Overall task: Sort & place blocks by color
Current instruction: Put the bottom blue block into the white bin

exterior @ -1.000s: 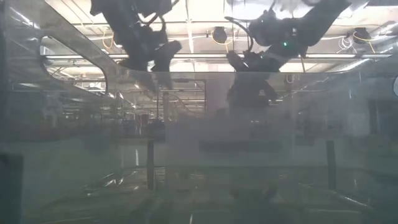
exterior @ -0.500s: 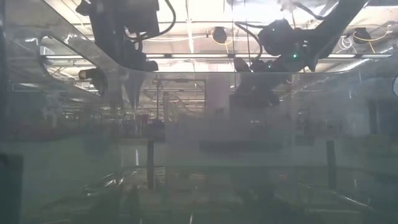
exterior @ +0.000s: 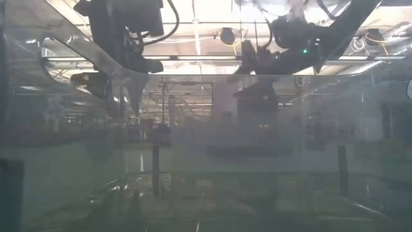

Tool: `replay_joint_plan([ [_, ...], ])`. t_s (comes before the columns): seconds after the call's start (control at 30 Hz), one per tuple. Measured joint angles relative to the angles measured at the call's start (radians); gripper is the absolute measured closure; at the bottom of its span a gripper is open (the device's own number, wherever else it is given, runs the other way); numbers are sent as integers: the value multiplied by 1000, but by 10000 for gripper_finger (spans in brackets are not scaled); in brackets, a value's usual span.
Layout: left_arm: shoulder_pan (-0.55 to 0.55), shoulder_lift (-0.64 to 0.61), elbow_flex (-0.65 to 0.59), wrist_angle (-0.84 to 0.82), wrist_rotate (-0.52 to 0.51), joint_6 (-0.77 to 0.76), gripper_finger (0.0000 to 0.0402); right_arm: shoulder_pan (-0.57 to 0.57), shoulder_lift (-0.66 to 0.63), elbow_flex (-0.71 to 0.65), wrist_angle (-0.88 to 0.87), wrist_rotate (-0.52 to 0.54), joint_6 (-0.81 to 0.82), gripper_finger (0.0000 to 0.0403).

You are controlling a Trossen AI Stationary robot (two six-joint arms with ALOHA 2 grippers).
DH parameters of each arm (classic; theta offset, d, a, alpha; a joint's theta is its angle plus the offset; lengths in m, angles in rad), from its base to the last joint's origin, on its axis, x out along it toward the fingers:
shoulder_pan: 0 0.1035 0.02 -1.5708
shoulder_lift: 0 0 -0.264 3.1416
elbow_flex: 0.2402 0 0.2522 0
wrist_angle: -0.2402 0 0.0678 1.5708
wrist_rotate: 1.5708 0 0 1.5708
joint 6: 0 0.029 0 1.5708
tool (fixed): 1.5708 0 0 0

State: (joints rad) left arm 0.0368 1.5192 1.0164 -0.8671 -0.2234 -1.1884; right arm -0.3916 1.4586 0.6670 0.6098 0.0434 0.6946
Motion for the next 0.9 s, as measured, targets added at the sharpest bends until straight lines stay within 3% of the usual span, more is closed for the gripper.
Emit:
replay_joint_plan([
  [0.17, -45, 0, 0, -13, -3, -83, 151, 46, -14, 0, 81, -49, 33, 195],
  [0.5, -106, 0, -6, -21, -21, -183, 151, 184, -153, 0, 66, -47, 56, 195],
  [0.9, -138, 0, -159, 34, -19, -340, 151, 319, -368, 0, -1, -38, 26, 195],
])
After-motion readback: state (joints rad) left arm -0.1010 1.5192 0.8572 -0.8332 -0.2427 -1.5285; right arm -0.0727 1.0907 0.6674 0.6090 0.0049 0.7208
